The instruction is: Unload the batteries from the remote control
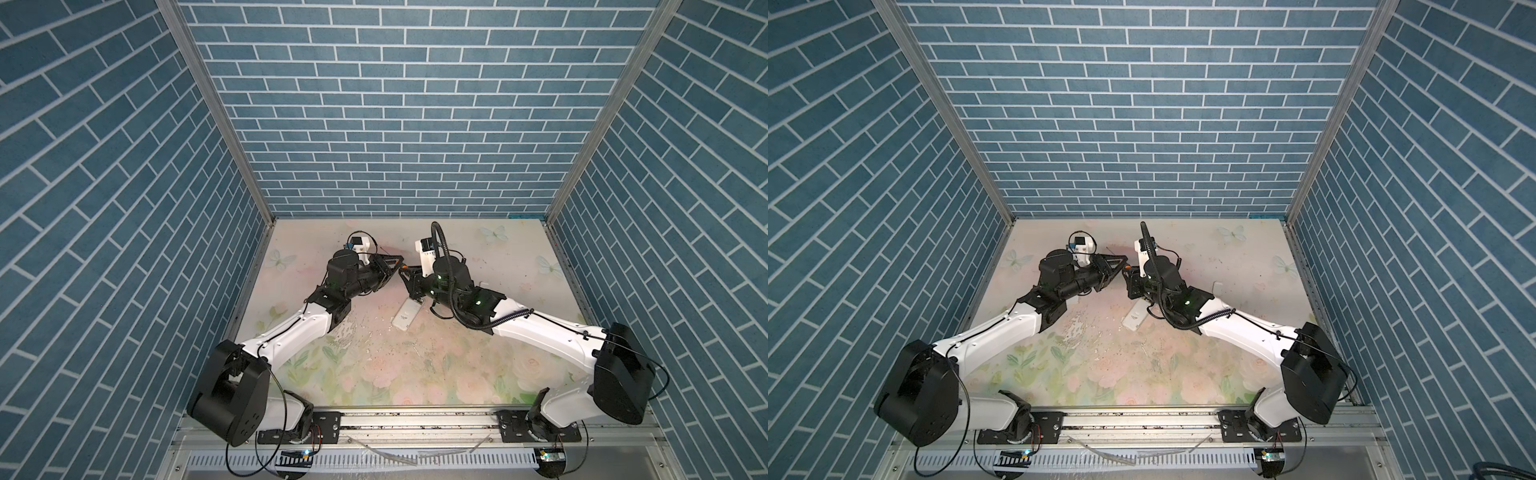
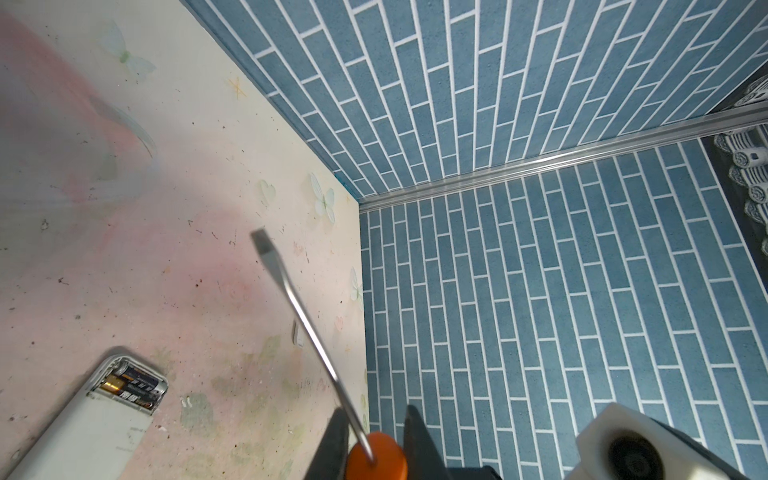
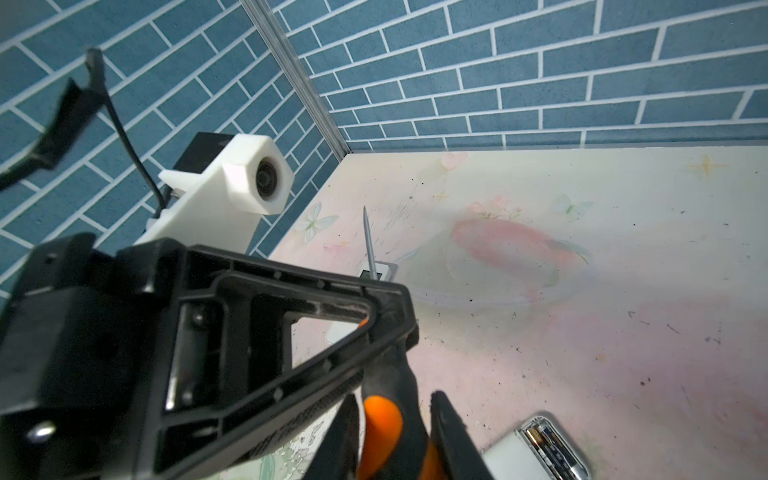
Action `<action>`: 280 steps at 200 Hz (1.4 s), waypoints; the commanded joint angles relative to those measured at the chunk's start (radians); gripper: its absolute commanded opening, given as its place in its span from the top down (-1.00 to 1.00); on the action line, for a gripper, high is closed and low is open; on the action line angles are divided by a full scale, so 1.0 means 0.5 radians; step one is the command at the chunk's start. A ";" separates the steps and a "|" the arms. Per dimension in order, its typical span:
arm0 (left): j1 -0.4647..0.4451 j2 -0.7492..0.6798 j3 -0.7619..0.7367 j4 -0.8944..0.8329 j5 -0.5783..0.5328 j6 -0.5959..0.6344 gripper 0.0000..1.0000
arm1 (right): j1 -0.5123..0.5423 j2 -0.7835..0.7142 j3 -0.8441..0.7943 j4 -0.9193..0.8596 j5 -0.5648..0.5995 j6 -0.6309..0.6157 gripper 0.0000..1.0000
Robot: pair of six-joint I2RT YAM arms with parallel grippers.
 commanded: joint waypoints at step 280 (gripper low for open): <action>0.115 -0.229 -0.131 -0.154 -0.061 0.257 -0.04 | -0.055 -0.251 0.021 -0.638 0.054 0.269 1.00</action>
